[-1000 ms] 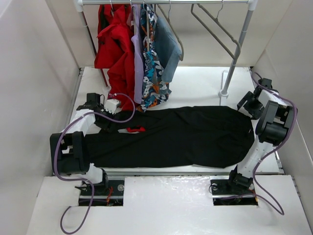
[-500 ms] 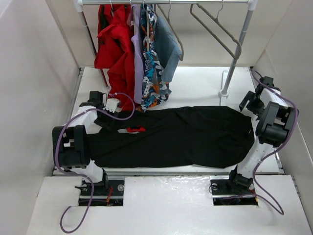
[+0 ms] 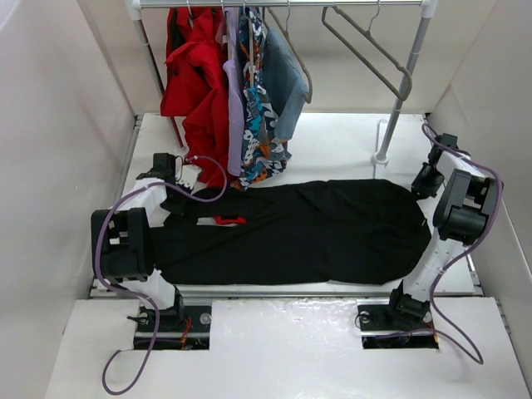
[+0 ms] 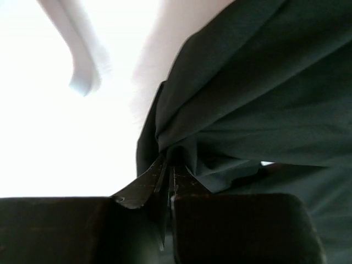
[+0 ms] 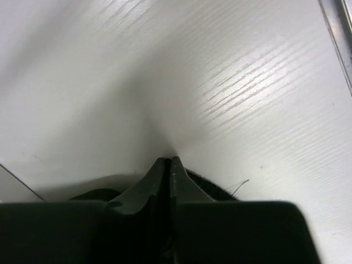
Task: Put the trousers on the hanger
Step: Flatten out the trousers at the center of the board, then fold the trousers at the center of the board.
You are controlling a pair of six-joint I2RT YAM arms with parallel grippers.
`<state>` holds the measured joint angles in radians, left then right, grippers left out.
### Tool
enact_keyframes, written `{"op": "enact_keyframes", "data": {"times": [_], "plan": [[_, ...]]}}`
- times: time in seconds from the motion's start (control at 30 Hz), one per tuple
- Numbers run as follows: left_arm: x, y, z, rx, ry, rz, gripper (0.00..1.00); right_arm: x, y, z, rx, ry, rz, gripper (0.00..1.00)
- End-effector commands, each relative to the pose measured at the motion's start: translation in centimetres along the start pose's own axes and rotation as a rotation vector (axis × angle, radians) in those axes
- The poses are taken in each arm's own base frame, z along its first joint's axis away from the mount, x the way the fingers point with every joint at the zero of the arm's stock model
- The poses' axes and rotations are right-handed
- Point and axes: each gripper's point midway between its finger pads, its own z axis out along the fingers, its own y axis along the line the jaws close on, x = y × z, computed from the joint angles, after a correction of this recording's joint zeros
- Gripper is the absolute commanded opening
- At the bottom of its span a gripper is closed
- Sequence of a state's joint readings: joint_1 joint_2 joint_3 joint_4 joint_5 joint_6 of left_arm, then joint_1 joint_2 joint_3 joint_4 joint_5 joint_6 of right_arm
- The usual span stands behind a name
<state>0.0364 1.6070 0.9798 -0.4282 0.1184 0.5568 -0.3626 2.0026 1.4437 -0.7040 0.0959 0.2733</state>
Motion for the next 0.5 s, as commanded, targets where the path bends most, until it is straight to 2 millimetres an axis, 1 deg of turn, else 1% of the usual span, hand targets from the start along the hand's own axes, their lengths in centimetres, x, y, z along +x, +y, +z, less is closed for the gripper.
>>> {"op": "enact_keyframes", "data": {"times": [0.0, 0.03, 0.07, 0.1, 0.13, 0.17, 0.2, 0.23, 0.27, 0.3, 0.33, 0.37, 0.43, 0.47], "plan": [[-2.0, 2.5, -1.3, -0.096, -0.038, 0.025, 0.00, -1.5, 1.1, -0.2, -0.029, -0.039, 0.007, 0.03], [-2.6, 3.4, -2.2, -0.130, -0.035, 0.024, 0.00, -2.0, 1.2, -0.4, -0.032, -0.049, 0.008, 0.00], [-2.9, 4.2, -2.7, -0.150, -0.036, 0.029, 0.00, -2.0, 1.2, -0.6, -0.031, -0.047, 0.008, 0.00], [-3.6, 4.8, -3.7, -0.173, -0.049, 0.044, 0.00, -2.7, 1.3, -1.5, -0.039, -0.073, 0.010, 0.00], [-3.9, 5.7, -4.4, -0.202, -0.050, 0.044, 0.00, -3.3, 1.2, -2.1, -0.035, -0.102, 0.002, 0.00], [-5.3, 6.7, -5.8, -0.235, -0.081, 0.054, 0.00, -3.8, 1.1, -2.8, -0.031, -0.124, 0.005, 0.00], [-5.9, 7.3, -6.4, -0.259, -0.090, 0.074, 0.00, -5.1, 1.3, -4.5, -0.050, -0.190, 0.003, 0.00], [-6.2, 7.7, -7.0, -0.276, -0.091, 0.081, 0.00, -5.5, 1.0, -5.4, -0.042, -0.216, 0.007, 0.00], [-7.3, 8.7, -8.5, -0.324, -0.118, 0.086, 0.00, -6.3, 0.8, -6.2, -0.032, -0.255, 0.001, 0.00], [-7.8, 9.2, -9.4, -0.349, -0.135, 0.084, 0.00, -6.9, 0.7, -7.1, -0.031, -0.287, 0.006, 0.00], [-8.2, 9.7, -10.0, -0.369, -0.137, 0.105, 0.00, -7.3, 0.5, -8.3, -0.029, -0.319, -0.001, 0.00], [-8.9, 10.4, -11.2, -0.411, -0.159, 0.110, 0.00, -7.6, 0.2, -8.8, -0.017, -0.334, -0.010, 0.00], [-9.6, 11.3, -12.5, -0.459, -0.182, 0.128, 0.00, -8.2, 0.2, -10.2, -0.027, -0.374, -0.015, 0.00], [-10.0, 11.7, -13.3, -0.488, -0.202, 0.135, 0.00, -8.2, 0.2, -10.3, -0.029, -0.383, -0.014, 0.00]]}}
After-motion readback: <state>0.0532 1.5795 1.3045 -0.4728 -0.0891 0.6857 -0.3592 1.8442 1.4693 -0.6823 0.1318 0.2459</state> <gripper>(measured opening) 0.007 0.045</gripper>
